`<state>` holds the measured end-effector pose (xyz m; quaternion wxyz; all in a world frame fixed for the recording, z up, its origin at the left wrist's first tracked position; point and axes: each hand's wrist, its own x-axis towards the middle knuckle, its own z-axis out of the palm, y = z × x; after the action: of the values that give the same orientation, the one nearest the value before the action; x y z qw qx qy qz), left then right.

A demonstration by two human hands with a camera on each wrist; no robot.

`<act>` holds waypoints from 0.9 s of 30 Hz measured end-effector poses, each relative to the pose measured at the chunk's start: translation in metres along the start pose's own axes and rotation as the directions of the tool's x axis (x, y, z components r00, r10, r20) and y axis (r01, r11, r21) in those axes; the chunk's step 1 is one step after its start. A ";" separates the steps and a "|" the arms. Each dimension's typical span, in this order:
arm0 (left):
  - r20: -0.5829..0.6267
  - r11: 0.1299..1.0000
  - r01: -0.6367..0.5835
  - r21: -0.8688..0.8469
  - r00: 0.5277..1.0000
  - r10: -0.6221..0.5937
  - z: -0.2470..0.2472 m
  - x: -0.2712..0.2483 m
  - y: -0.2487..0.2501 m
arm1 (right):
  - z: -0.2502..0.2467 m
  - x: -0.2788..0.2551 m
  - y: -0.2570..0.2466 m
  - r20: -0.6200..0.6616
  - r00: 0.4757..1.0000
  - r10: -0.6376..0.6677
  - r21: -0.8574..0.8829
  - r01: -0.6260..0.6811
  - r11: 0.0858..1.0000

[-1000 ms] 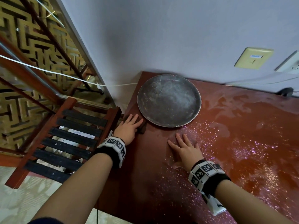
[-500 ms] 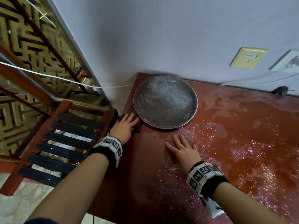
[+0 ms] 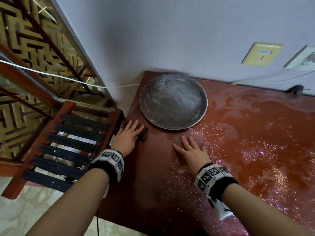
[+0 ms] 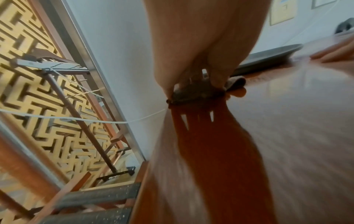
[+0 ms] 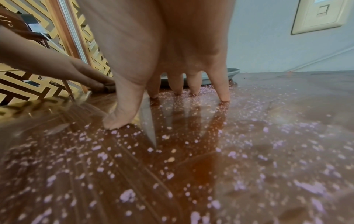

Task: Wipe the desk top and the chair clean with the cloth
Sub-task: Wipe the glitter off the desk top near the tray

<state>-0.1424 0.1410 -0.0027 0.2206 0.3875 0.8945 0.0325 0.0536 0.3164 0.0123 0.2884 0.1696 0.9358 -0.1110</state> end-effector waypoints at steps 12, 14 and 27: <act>-0.108 0.996 -0.090 0.002 0.990 0.090 0.048 -0.078 0.014 | 0.000 -0.002 0.000 -0.014 1.000 0.000 -0.002 0.000 1.000; -0.036 0.999 -0.040 0.025 0.999 0.041 0.032 -0.050 0.018 | 0.000 -0.002 0.000 -0.011 1.000 -0.002 -0.011 0.002 1.000; -0.008 0.990 -0.137 0.017 0.990 0.138 0.050 -0.083 0.046 | 0.003 0.002 0.002 -0.010 1.000 -0.011 -0.011 0.011 1.000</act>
<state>-0.0397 0.1086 -0.0063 0.2107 0.4499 0.8669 0.0418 0.0545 0.3176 0.0089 0.2840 0.1633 0.9388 -0.1064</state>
